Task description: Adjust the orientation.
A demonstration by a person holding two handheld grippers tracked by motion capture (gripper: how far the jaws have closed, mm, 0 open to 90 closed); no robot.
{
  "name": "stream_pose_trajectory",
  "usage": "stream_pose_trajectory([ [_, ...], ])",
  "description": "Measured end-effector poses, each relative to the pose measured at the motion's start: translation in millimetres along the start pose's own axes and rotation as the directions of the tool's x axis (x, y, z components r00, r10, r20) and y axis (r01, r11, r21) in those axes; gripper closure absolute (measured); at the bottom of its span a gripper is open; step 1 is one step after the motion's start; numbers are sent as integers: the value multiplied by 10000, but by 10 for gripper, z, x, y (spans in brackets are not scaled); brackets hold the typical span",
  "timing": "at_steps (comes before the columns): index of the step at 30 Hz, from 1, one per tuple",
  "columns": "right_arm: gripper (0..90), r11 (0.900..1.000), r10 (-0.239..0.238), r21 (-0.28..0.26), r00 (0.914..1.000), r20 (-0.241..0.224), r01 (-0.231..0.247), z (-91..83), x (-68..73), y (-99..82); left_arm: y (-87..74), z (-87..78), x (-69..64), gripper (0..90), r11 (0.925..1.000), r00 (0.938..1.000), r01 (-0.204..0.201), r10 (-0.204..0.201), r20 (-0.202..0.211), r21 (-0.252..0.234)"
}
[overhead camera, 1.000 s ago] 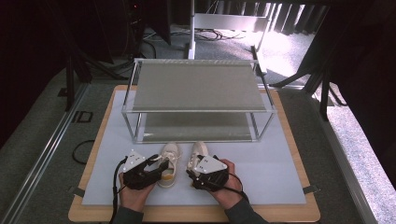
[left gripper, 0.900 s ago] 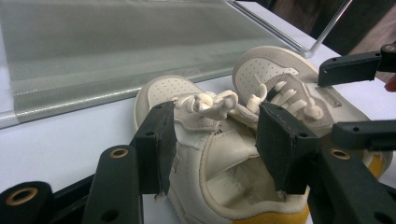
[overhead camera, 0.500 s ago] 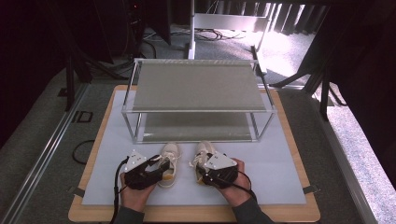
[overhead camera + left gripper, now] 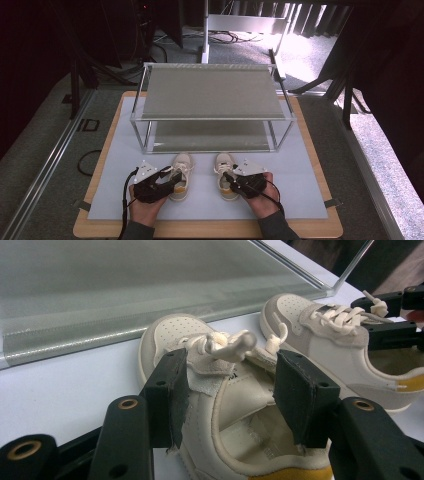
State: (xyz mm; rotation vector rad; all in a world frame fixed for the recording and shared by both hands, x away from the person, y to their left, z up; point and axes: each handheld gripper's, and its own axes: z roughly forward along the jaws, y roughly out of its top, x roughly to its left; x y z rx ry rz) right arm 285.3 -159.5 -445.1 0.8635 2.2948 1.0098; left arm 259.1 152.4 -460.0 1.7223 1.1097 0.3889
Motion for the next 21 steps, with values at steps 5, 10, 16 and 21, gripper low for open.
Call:
stream_pose_trajectory([
  [5,572,9986,529,68,9985,-158,-528,12,-81,-65,7,0,3,486,10000,10000,29,-28,-18,48],
  [10,571,9974,722,-19,9970,-263,-723,12,-109,-99,11,11,0,487,9999,9999,-6,7,-140,101],
  [16,569,9950,1003,25,9945,-312,-1003,7,-119,-107,6,61,6,488,9991,9988,-173,191,-453,394],
  [21,568,9927,1207,70,9923,-287,-1206,4,-120,-112,16,97,26,505,9975,9972,-140,190,-724,699],
])
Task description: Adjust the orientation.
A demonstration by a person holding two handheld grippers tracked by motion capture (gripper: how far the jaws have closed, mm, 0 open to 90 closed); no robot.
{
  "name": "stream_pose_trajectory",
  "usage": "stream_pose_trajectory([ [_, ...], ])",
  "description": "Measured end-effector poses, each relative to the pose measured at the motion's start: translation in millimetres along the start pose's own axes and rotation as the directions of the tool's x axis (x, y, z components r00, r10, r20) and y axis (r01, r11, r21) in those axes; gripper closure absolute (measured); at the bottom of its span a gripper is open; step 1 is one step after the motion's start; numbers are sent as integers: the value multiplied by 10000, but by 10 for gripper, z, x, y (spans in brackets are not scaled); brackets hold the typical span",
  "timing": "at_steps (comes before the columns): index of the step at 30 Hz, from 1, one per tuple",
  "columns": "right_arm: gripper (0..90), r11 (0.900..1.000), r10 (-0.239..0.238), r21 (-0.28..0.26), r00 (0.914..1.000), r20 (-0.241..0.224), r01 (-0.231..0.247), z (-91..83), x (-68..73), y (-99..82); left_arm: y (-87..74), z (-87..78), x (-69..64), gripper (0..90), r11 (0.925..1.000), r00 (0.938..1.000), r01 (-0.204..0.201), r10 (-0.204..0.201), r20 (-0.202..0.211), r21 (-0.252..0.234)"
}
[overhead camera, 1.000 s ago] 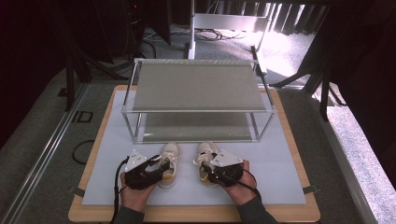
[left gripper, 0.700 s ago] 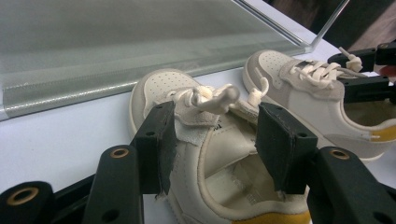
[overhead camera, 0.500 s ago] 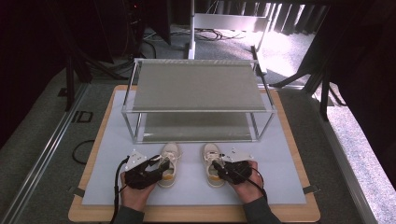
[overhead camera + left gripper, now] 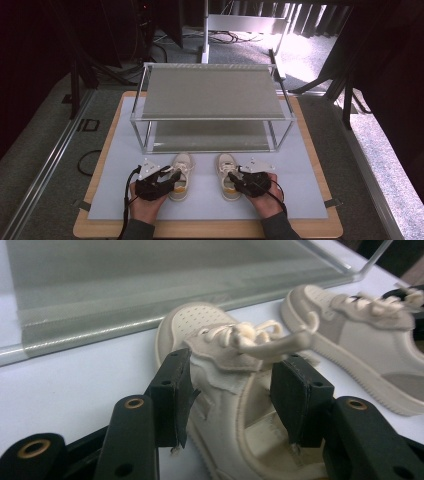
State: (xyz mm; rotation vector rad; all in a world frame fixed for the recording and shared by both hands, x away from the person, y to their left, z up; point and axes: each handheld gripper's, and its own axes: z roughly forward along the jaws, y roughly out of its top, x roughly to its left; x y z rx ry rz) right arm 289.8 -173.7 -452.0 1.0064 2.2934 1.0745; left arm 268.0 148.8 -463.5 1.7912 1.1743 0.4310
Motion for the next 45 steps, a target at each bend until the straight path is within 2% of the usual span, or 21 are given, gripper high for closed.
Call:
stream_pose_trajectory([
  [5,581,9997,205,106,9997,-92,-204,10,-18,1,-31,73,43,540,9994,9996,262,-263,34,236],
  [7,594,9995,249,172,9996,-99,-247,14,-23,5,-26,68,52,587,9991,9994,339,-338,-32,259],
  [10,618,9990,336,293,9994,1,-336,13,-20,20,-10,72,35,609,9991,9996,280,-277,-86,331],
  [12,625,9990,353,281,9993,110,-356,14,-3,21,1,96,6,620,9989,9996,254,-259,109,400],
  [15,630,9988,445,175,9988,214,-449,14,11,10,22,160,-85,621,9990,9995,-10,-3,312,443],
  [19,629,9988,472,134,9986,231,-475,17,15,10,46,234,-187,619,9990,9991,-90,71,421,447],
  [23,629,9988,492,59,9984,280,-494,23,28,13,61,283,-250,611,9991,9987,29,-50,503,412],
  [32,629,9987,509,-4,9986,152,-509,67,48,47,99,388,-348,608,9992,9978,-18,-8,667,391],
  [41,626,9986,532,35,9986,39,-532,70,45,56,95,403,-414,605,9993,9985,145,-164,528,355],
  [45,624,9983,578,72,9983,22,-579,66,45,56,90,406,-437,599,9991,9974,224,-249,676,366],
])
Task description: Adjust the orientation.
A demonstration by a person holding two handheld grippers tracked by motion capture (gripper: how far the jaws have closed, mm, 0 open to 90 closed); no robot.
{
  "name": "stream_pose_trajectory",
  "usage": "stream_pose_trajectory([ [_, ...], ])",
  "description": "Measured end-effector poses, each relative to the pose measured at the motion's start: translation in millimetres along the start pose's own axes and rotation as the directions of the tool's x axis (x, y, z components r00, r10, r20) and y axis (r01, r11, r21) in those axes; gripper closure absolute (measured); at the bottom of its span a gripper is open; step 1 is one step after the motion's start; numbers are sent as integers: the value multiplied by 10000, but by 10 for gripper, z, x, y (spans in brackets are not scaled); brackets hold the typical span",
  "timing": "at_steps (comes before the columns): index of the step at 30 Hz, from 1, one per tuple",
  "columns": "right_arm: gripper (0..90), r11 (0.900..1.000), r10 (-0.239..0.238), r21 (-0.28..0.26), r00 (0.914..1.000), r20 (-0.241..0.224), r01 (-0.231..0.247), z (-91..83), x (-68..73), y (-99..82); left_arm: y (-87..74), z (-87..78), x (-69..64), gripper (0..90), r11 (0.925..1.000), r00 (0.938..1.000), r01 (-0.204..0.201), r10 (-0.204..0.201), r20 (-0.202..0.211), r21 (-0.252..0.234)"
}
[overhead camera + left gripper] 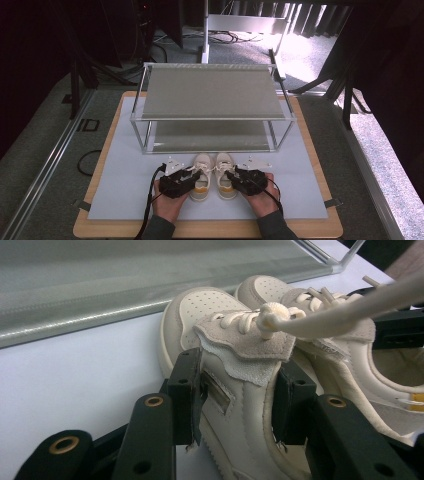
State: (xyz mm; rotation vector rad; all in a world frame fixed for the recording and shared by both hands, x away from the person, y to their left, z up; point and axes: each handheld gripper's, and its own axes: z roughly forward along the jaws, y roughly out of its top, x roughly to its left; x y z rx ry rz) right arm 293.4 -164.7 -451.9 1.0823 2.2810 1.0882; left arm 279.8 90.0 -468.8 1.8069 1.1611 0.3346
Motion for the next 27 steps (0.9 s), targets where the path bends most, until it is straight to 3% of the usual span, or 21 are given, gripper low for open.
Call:
stream_pose_trajectory([
  [12,610,9997,162,180,9998,134,-164,-48,31,-14,-17,26,-131,564,10000,9996,-91,90,255,17],
  [20,607,9995,270,159,9989,377,-276,-50,72,-27,-23,30,-130,550,10000,9994,-13,14,348,-8],
  [23,560,9995,280,135,9995,133,-282,-53,44,-30,-32,42,-128,482,9993,9992,-238,247,315,-289],
  [27,488,9992,389,-52,9992,75,-389,-56,24,-54,-15,35,-115,446,9985,9987,156,-130,494,-532],
])
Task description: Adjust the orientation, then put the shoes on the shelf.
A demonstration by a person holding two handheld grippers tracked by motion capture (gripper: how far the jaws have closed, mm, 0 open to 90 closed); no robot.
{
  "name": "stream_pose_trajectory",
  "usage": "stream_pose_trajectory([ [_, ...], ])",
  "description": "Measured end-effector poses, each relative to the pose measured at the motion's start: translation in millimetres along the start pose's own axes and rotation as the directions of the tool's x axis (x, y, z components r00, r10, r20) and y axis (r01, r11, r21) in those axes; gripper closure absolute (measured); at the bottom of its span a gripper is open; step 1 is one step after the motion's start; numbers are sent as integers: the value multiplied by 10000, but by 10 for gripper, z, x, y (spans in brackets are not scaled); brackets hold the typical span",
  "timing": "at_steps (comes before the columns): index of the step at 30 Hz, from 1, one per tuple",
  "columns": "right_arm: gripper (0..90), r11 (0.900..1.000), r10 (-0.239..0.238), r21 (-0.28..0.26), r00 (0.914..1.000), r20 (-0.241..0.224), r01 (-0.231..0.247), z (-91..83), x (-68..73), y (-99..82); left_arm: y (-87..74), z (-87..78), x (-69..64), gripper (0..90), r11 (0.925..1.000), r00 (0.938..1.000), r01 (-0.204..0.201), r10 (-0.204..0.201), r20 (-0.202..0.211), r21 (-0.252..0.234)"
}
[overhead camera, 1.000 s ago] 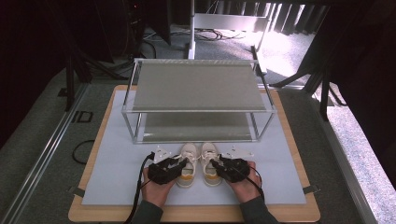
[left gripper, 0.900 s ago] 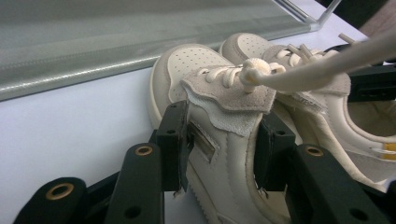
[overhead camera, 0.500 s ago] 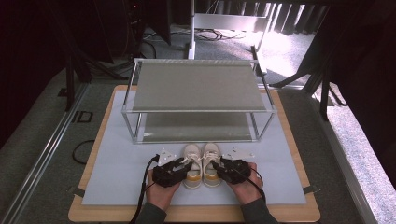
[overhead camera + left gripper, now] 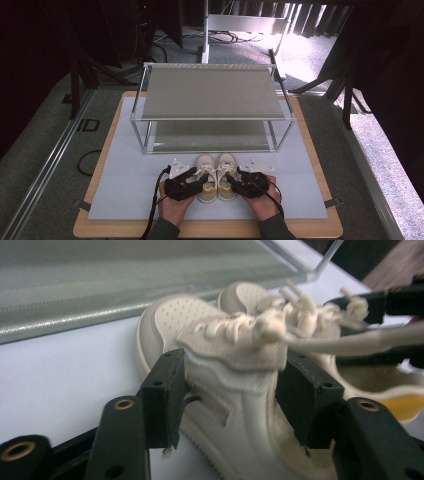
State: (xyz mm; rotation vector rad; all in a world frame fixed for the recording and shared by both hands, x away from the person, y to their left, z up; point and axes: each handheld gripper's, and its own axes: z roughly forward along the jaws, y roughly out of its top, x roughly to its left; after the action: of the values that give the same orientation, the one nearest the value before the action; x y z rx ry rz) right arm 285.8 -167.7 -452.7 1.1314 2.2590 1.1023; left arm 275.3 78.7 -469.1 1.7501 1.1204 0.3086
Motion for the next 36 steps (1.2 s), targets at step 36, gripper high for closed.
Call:
stream_pose_trajectory([
  [36,494,9977,622,-192,9915,-1138,-648,-222,-149,-46,-37,-243,98,424,9997,9998,158,-161,122,173],
])
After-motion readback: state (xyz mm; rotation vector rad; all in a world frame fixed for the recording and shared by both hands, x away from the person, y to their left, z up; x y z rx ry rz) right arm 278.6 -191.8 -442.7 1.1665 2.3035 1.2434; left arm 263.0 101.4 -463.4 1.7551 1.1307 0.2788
